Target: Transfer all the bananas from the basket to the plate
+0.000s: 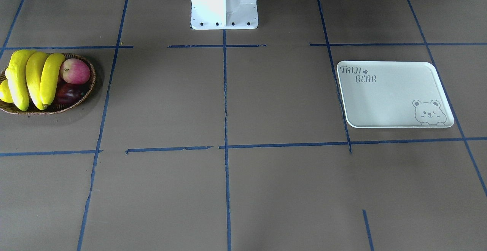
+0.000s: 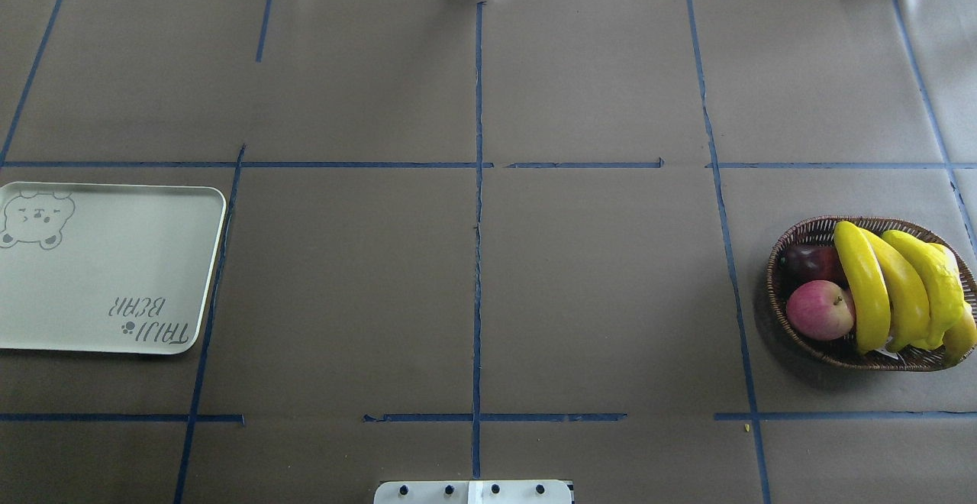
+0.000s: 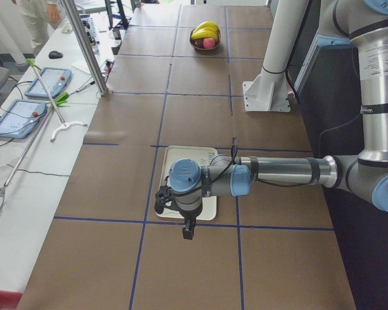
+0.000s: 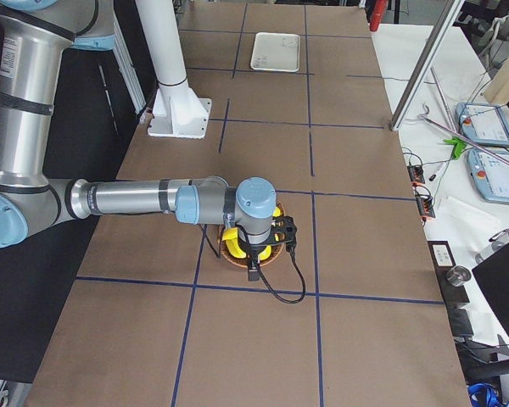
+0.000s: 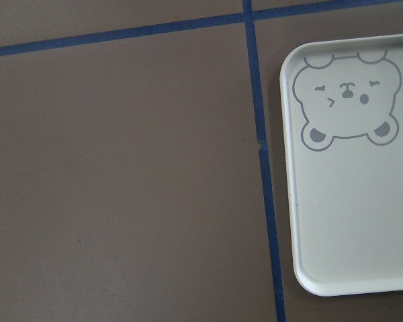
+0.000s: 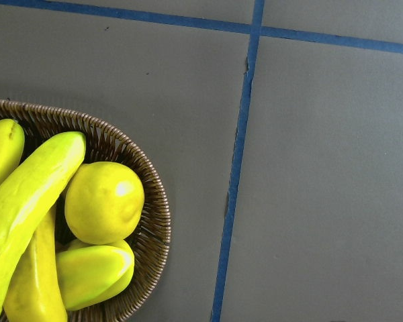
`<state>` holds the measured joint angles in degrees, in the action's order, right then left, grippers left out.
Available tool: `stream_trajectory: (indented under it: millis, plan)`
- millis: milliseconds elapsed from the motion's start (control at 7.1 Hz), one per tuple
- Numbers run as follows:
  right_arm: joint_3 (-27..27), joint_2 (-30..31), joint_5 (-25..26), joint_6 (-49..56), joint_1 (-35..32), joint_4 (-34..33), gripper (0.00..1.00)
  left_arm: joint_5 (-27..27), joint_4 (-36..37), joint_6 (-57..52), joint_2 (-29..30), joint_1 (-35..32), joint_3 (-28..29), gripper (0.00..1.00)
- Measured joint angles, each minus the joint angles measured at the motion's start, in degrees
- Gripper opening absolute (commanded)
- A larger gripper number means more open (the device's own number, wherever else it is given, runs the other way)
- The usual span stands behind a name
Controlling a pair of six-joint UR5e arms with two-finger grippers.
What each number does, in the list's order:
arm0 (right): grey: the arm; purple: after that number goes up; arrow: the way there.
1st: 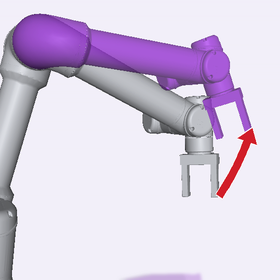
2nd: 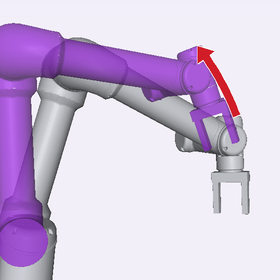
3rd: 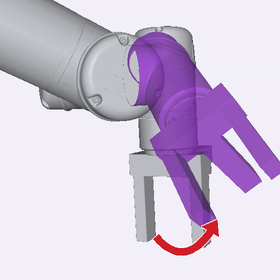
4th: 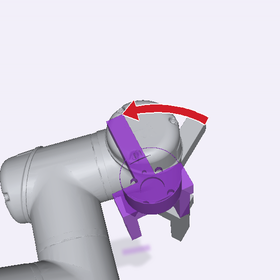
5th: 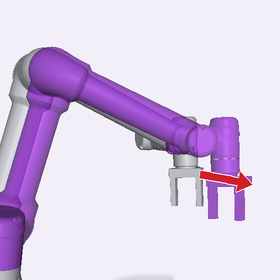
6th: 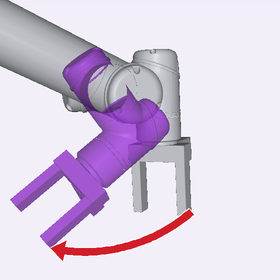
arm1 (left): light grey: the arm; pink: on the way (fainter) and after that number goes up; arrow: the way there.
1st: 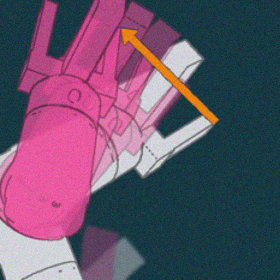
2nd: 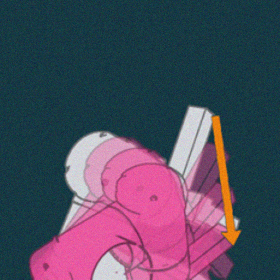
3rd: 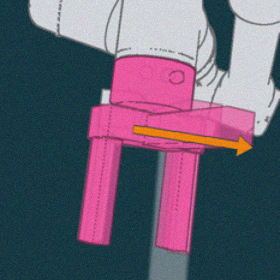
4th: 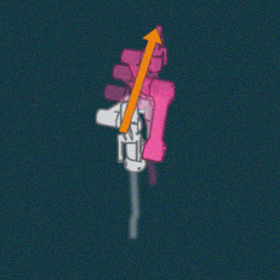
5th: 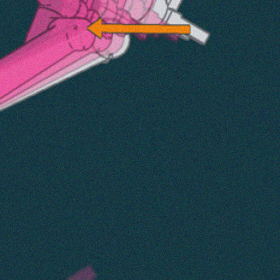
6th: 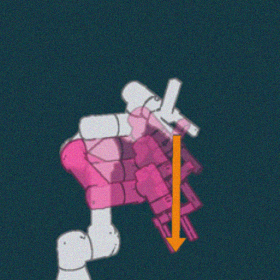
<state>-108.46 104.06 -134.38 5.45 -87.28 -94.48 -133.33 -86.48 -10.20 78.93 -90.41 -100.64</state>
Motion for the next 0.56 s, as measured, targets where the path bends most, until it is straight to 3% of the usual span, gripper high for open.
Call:
stream_trajectory:
  millis: [564]
  plan:
    - [-1.8, -0.1, -0.9, -0.2, 0.9, 0.1, 1.0, -0.3, 0.0, 0.1, -0.1, 0.0, -0.2, 1.0]
